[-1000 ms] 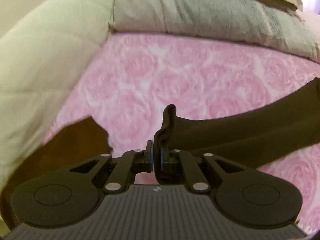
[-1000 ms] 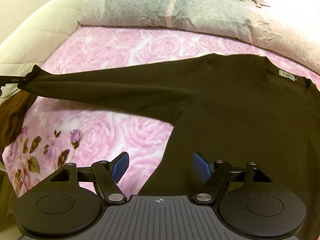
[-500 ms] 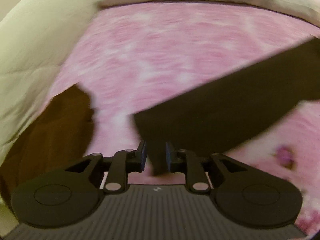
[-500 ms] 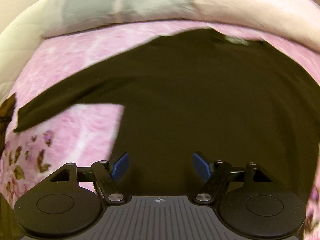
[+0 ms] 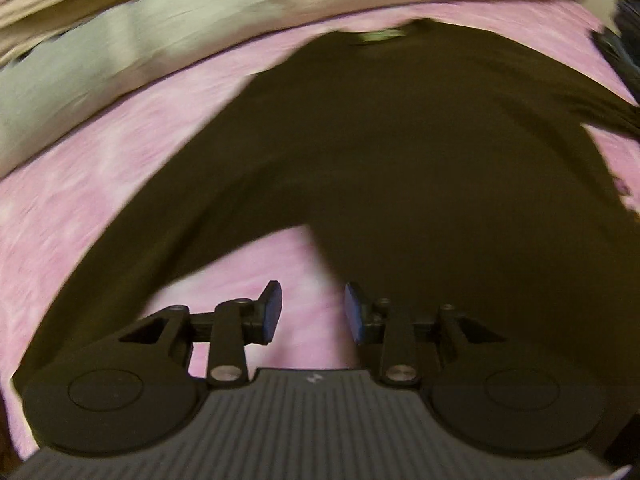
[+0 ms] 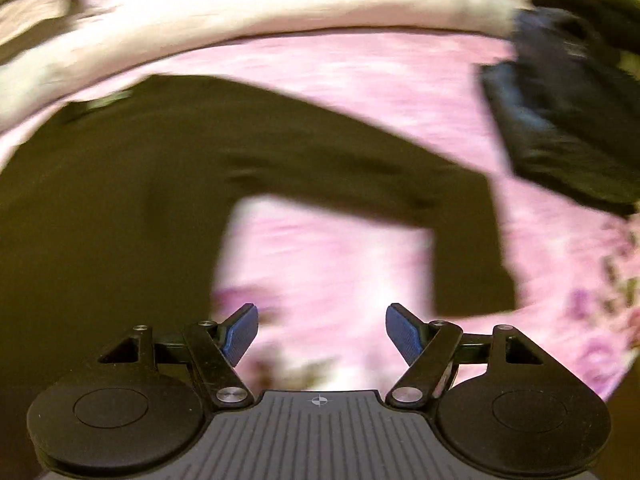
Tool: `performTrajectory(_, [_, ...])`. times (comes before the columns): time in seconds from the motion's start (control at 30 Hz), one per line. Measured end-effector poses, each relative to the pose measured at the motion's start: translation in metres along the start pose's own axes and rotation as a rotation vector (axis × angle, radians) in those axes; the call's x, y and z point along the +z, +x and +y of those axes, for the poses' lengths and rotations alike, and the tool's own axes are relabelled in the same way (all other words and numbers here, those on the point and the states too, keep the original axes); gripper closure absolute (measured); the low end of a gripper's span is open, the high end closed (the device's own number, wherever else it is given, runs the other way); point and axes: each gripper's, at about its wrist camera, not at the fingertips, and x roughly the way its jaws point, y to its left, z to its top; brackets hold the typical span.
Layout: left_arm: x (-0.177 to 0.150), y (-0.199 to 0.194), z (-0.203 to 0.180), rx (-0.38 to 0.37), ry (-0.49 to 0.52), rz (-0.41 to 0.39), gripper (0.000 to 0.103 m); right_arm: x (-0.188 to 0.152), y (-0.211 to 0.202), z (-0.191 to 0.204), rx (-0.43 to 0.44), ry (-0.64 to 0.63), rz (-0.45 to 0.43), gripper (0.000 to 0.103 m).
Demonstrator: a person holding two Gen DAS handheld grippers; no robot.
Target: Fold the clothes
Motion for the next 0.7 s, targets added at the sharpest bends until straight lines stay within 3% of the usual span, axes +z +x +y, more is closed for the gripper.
performTrajectory(0.17, [0.035,0.003,-0.110,-0.064,0.114,0.012,0.072,0.009,0.053,-0.079,-0.035,0.074,0.040,0.029])
performTrajectory(0.33, [0.063,0.007,-0.203,-0.132,0.216,0.031,0.068,-0.005,0.067,-0.158,0.035,0.418,0.008,0.029])
performTrajectory(0.47, [0.080,0.013,-0.258,-0.186,0.299,0.054,0.067,-0.023,0.083,-0.195,0.114,0.556,0.051,0.031])
performTrajectory(0.5, [0.084,0.014,-0.269,-0.195,0.324,0.057,0.067,-0.024,0.082,-0.196,0.114,0.528,0.045,0.040])
performTrajectory(0.53, [0.088,0.014,-0.279,-0.203,0.350,0.057,0.067,-0.023,0.080,-0.196,0.100,0.484,0.039,0.065])
performTrajectory(0.57, [0.092,0.015,-0.286,-0.208,0.370,0.055,0.067,-0.021,0.077,-0.200,0.114,0.454,0.035,0.101])
performTrajectory(0.63, [0.103,0.014,-0.297,-0.217,0.398,0.046,0.067,-0.015,0.068,-0.216,0.093,0.441,0.038,0.102])
performTrajectory(0.7, [0.110,0.012,-0.302,-0.221,0.409,0.037,0.067,-0.004,0.053,-0.241,0.009,0.412,-0.006,0.102])
